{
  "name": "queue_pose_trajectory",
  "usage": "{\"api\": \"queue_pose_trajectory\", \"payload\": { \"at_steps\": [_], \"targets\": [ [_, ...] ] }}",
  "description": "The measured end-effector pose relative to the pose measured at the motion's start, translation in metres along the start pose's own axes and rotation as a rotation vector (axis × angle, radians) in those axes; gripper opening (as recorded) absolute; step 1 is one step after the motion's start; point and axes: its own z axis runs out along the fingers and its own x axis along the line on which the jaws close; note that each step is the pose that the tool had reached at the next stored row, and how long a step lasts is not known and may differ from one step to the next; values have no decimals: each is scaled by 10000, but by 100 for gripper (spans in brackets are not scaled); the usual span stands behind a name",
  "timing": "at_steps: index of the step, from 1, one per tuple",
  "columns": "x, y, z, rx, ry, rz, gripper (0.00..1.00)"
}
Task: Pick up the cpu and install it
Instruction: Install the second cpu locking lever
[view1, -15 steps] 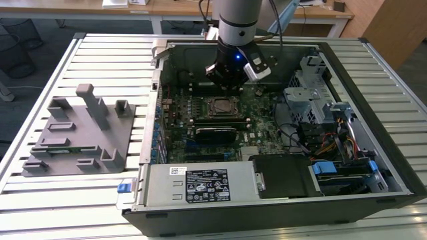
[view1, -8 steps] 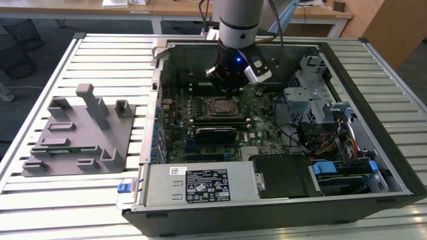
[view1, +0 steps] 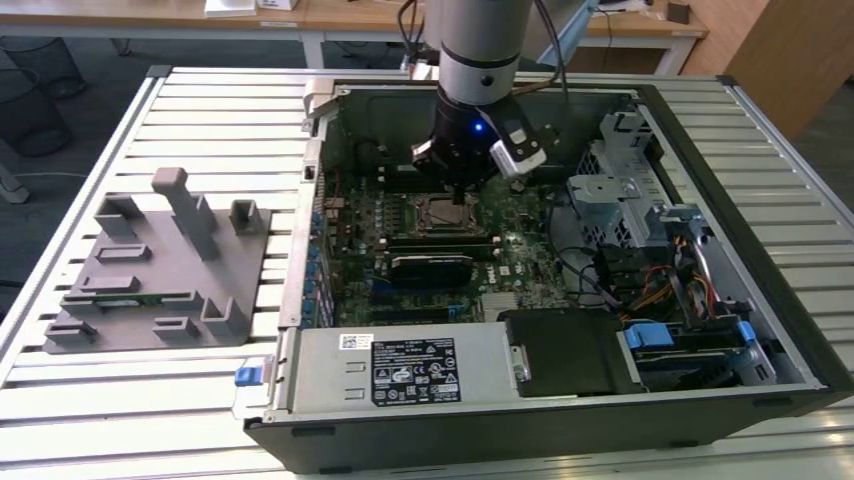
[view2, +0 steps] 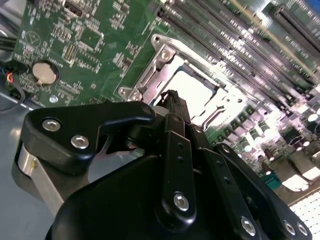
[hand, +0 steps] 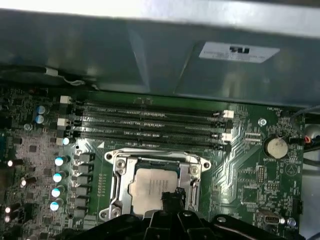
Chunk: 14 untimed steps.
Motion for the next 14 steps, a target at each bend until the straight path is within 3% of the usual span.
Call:
{"api": "queue_pose_trajectory", "payload": {
  "at_steps": [10,14],
  "targets": [
    [1,-26,-96,-46,-4,-1,11],
    [10,-150,-103,-46,-4,0,11]
  ]
}}
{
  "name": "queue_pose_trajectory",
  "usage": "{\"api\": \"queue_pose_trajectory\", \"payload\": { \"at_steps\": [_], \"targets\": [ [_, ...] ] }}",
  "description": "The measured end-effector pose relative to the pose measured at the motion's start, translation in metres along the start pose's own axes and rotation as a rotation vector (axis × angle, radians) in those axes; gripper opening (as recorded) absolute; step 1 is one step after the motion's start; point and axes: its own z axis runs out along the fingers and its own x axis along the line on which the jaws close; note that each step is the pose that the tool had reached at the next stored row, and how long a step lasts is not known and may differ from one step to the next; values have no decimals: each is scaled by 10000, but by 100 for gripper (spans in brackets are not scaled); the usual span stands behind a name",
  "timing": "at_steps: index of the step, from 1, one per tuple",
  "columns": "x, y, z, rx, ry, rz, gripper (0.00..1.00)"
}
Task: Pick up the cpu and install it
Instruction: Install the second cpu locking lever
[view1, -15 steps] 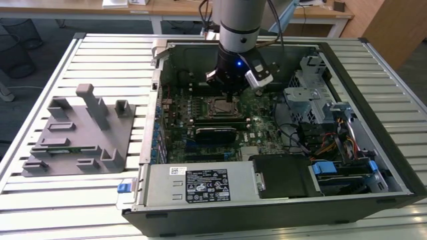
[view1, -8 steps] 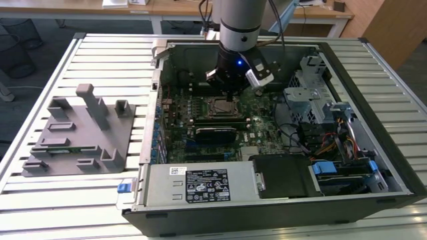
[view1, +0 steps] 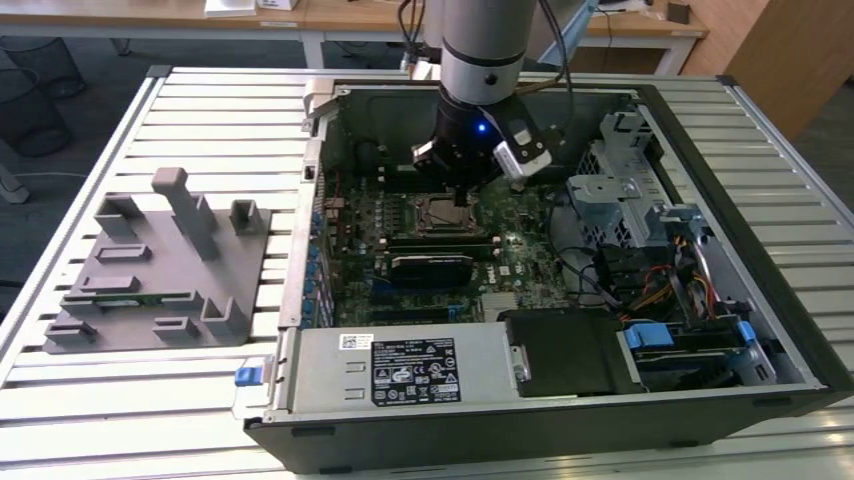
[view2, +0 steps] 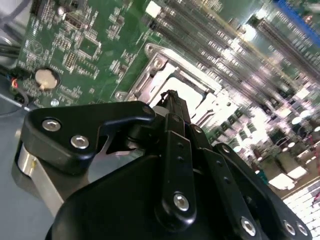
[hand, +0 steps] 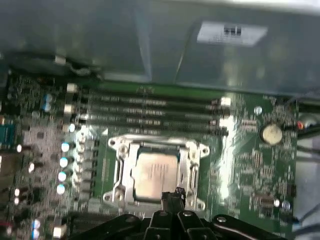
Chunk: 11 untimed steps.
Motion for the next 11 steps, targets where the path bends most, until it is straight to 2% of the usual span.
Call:
{"api": "queue_pose_trajectory", "payload": {
  "at_steps": [3,4,6,7,11],
  "targets": [
    [5,-82,-4,0,23,1,11],
    [6,-95,-5,-4,67,4,11],
    [3,-106,-6,-16,232,14,11],
    [4,-121,-7,-17,264,16,11],
    [11,-229,-8,-34,266,16,11]
  ]
}}
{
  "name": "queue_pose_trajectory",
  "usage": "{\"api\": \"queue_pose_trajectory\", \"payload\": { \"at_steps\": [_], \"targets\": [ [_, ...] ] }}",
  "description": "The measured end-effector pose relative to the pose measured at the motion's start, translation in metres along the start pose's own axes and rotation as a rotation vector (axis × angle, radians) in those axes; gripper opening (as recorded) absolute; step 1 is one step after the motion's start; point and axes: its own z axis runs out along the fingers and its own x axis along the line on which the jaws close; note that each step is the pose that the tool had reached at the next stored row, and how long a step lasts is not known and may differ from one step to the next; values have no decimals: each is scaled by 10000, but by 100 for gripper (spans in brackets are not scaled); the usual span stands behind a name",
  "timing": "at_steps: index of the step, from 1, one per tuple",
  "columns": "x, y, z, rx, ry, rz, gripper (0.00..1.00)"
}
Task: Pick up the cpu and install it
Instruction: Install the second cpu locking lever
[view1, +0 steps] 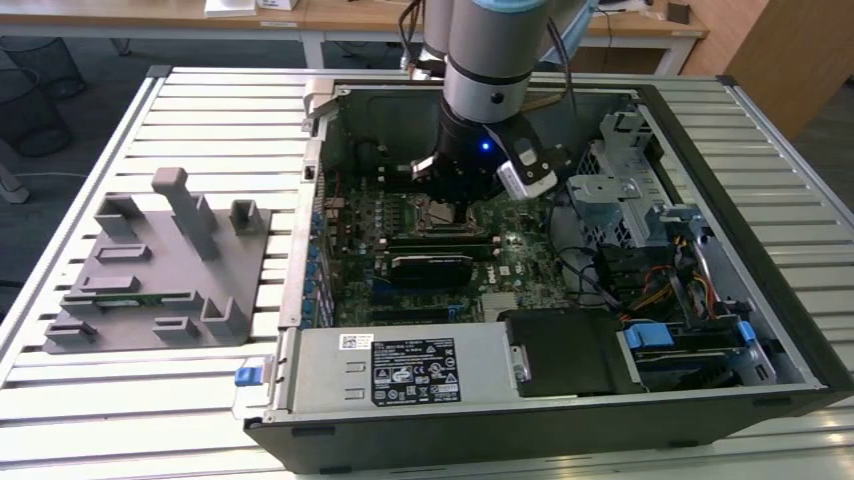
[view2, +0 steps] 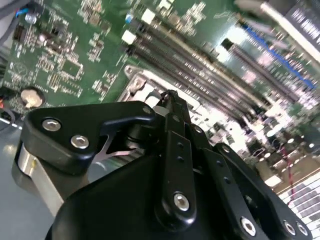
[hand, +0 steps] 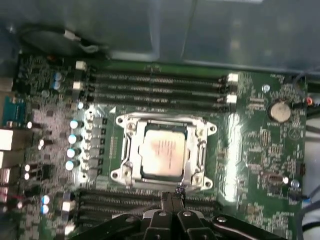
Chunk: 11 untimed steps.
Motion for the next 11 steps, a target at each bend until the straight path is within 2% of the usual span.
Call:
{"api": "queue_pose_trajectory", "payload": {
  "at_steps": [3,8,11],
  "targets": [
    [15,-58,-3,1,0,-6,11],
    [201,-61,4,0,-4,-10,11],
    [246,-60,36,-6,-4,-10,11]
  ]
}}
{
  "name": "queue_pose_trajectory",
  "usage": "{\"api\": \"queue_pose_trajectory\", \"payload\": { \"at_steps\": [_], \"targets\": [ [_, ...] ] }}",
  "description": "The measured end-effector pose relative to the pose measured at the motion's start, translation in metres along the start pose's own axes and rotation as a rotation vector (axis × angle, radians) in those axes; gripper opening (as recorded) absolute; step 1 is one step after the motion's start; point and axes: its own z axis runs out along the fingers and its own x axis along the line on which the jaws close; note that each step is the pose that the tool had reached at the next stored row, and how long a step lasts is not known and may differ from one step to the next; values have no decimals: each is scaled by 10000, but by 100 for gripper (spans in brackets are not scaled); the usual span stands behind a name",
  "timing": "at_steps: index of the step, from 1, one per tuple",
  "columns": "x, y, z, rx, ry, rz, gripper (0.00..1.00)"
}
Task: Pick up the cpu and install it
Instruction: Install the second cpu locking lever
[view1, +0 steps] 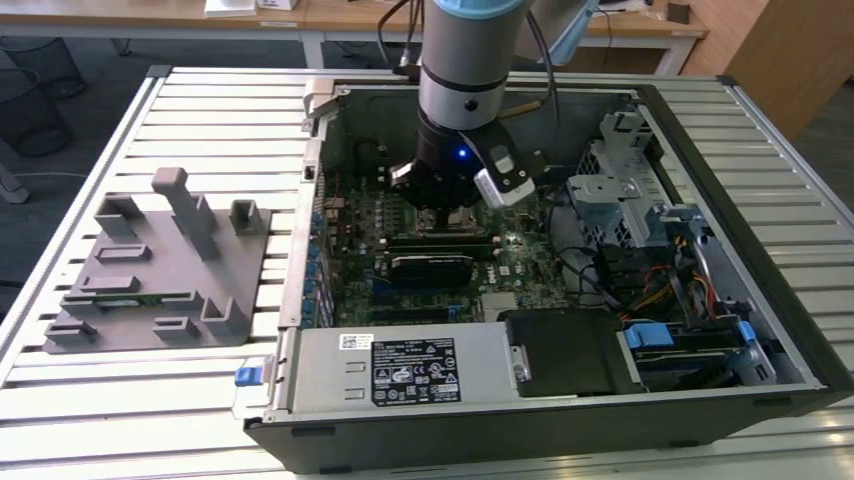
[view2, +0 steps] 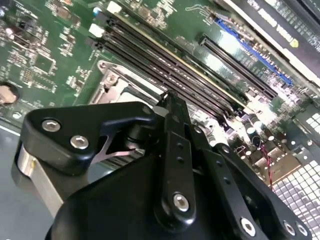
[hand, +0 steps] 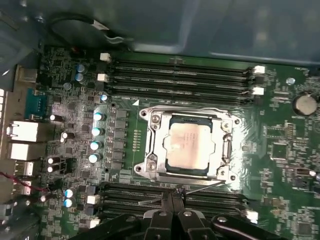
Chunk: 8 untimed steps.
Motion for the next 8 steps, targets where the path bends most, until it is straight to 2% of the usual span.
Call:
{"api": "queue_pose_trajectory", "payload": {
  "at_steps": [5,8],
  "targets": [
    [15,-5,81,-102,-8,-2,11],
    [51,-12,121,-142,-9,-3,11]
  ]
}}
